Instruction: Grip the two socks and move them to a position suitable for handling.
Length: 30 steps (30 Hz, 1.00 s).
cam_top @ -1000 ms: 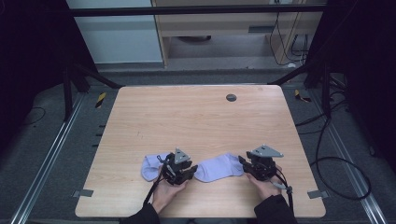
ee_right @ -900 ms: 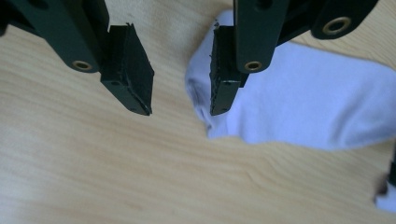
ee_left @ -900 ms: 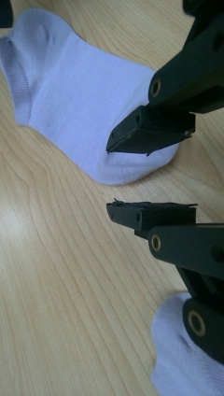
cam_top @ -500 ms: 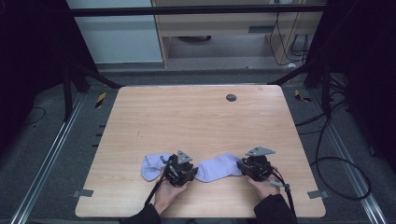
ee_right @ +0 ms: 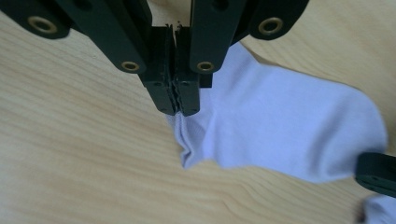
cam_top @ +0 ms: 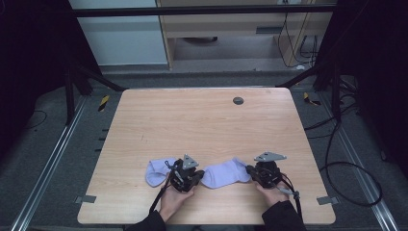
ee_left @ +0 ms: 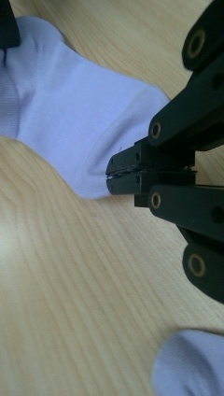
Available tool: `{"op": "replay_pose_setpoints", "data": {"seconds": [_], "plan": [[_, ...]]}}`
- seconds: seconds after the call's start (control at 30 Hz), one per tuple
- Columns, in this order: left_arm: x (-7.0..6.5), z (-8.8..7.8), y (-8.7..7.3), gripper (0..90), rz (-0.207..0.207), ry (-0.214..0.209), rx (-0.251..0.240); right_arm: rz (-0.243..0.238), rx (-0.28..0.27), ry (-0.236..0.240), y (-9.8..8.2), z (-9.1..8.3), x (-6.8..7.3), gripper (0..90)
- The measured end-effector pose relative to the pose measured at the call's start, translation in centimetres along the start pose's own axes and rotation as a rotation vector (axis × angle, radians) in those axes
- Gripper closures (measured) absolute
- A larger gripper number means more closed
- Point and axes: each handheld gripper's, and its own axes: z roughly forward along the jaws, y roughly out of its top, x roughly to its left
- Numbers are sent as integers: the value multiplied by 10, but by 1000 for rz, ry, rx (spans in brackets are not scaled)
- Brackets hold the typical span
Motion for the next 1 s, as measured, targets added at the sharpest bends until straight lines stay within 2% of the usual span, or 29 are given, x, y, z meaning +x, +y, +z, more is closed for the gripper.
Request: {"op": "replay_pose_setpoints", "data": {"seconds": [0.1, 0.17, 0.33, 0.4, 0.57, 0.7, 0.77, 0.9, 1.0], "plan": [[-3, -6, 8, 887, 9, -17, -20, -13, -38, -9, -2, -16, 2, 881], [-6, -5, 13, 887, 12, -28, -27, -22, -45, -26, -7, -24, 1, 880], [-15, 13, 22, 886, 22, -36, -1, 4, -34, -65, -19, -37, -9, 879], [-20, 21, 23, 885, 38, -38, 14, 11, -35, -83, -22, -41, -14, 878], [-31, 33, 22, 875, 59, -41, 34, 44, 5, -114, -30, -44, -21, 870], [-34, 34, 22, 810, 75, -25, 33, 56, 58, -133, -33, -40, -22, 815], [-32, 31, 23, 740, 72, -16, 24, 56, 63, -140, -33, -39, -23, 770], [-23, 22, 25, 608, 51, -12, -4, 67, 22, -147, -31, -42, -24, 670], [-15, 10, 26, 539, 34, -13, -30, 64, -28, -145, -29, -45, -23, 590]]}}
